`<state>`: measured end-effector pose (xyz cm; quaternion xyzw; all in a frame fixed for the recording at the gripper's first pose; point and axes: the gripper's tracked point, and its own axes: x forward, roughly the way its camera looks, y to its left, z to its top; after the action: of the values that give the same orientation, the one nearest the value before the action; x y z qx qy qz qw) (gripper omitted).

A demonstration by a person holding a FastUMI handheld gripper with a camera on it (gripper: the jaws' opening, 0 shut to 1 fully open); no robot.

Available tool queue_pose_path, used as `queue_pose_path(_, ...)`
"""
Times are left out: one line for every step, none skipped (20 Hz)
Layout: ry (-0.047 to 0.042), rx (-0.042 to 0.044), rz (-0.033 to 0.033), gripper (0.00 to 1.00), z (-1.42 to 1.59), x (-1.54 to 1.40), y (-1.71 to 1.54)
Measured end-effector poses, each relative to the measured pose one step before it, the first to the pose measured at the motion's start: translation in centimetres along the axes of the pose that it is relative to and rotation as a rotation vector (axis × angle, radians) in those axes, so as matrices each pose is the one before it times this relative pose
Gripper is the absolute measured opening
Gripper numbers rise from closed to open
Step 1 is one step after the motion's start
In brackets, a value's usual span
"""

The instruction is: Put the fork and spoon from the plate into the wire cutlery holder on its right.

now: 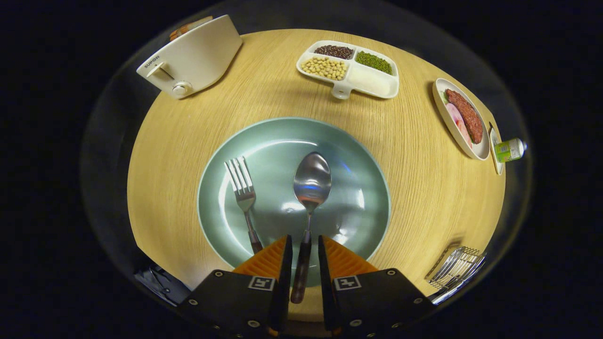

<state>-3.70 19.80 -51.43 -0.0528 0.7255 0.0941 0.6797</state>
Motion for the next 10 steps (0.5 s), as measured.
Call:
queue_pose_path(0.0157, 0.02099, -0.00807, 0.23, -0.369, 0.213, -0.086)
queue_pose_path(0.01038, 0.02183, 0.00151, 0.19, -0.29, 0.256, -0.051)
queue_pose_path(0.00647, 0.01884, 0.01325, 0.15, -0.154, 0.121, 0.183)
queue_pose_path(-0.00097, 0.0243, 0.01833, 0.14, -0.033, -0.04, 0.078)
queue_pose_path(-0.00442, 0.02603, 0.02601, 0.11, 0.011, 0.209, 0.259)
queue_pose_path(-0.00962, 0.02161, 0.02089, 0.1, 0.235, -0.013, 0.123)
queue_pose_path(-0.0044, 0.01136, 0.0172, 0.07, 0.011, 0.056, 0.102)
queue_pose_path(-0.01155, 0.00608, 0.00936, 0.07, 0.161, -0.019, -0.045)
queue_pose_path(-0.01516, 0.00218, -0.00024, 0.06, 0.117, -0.017, -0.18)
queue_pose_path(-0.01467, -0.00059, -0.00385, 0.06, 0.103, -0.117, -0.286)
